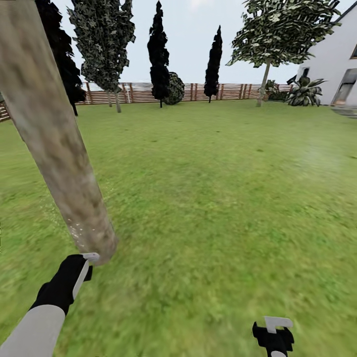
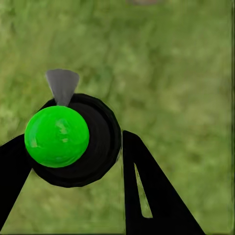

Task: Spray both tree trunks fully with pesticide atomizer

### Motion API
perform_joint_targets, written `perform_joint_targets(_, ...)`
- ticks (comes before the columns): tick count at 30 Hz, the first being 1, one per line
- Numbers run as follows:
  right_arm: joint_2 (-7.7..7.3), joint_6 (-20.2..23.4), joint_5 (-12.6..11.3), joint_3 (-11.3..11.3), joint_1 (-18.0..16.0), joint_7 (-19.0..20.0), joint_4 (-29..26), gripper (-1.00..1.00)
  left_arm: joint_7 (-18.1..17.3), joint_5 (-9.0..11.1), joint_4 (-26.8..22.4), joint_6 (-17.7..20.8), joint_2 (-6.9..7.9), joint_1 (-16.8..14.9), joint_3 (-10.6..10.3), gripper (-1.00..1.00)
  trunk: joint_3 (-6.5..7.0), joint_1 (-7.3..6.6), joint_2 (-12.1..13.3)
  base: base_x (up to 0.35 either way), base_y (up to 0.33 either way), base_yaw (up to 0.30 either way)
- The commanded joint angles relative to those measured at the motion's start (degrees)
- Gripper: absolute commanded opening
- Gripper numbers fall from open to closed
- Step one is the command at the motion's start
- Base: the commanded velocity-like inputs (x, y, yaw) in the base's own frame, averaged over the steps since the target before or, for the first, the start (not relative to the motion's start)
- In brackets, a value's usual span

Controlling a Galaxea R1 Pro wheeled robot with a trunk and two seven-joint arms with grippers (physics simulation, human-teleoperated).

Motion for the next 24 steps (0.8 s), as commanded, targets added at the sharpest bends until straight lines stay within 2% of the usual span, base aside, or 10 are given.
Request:
perform_joint_targets(1, -0.01, -0.18, 0.6, -0.48, -0.04, -0.18, 0.1, 1.0, -0.24, -0.52, -0.08, 0.47, -0.09, -0.24, 0.08, -1.0, -0.05, -0.01, -0.02, 0.0, -0.159, 0.192)
perform_joint_targets(6, -0.02, -0.19, 0.59, -0.48, -0.04, -0.18, 0.1, 1.0, -0.44, -0.44, -0.1, 1.64, 0.32, -2.07, 0.31, -1.0, -0.05, -0.01, -0.02, 0.0, -0.027, 0.263)
perform_joint_targets(7, -0.02, -0.2, 0.57, -0.48, -0.04, -0.18, 0.1, 1.0, -0.46, -0.22, -0.06, 2.21, 0.51, -3.48, 0.34, -1.0, -0.05, -0.01, -0.02, 0.0, -0.002, 0.276)
perform_joint_targets(9, -0.02, -0.18, 0.58, -0.48, -0.04, -0.17, 0.1, 1.0, -0.54, 0.04, -0.06, 6.95, 0.69, -7.16, 0.3, -1.0, -0.05, -0.01, -0.02, 0.0, -0.001, 0.277)
perform_joint_targets(13, -0.02, -0.18, 0.62, -0.48, -0.04, -0.12, 0.1, 1.0, -0.57, 0.05, -0.01, 8.59, 0.67, -11.47, 0.18, -1.0, -0.05, -0.01, -0.02, 0.0, 0.0, 0.251)
perform_joint_targets(18, -0.19, -0.26, 0.62, -0.48, -0.04, -0.17, 0.1, 1.0, -0.58, 0.09, -0.01, 8.71, 0.67, -11.43, -0.07, -1.0, -0.05, -0.01, -0.02, 0.004, -0.004, 0.034)
perform_joint_targets(24, -0.11, -0.26, 0.6, -0.48, -0.04, -0.17, 0.1, 1.0, -0.58, 0.1, -0.01, 8.71, 0.11, -11.3, -0.04, -1.0, -0.05, -0.01, -0.02, 0.139, -0.206, 0.0)
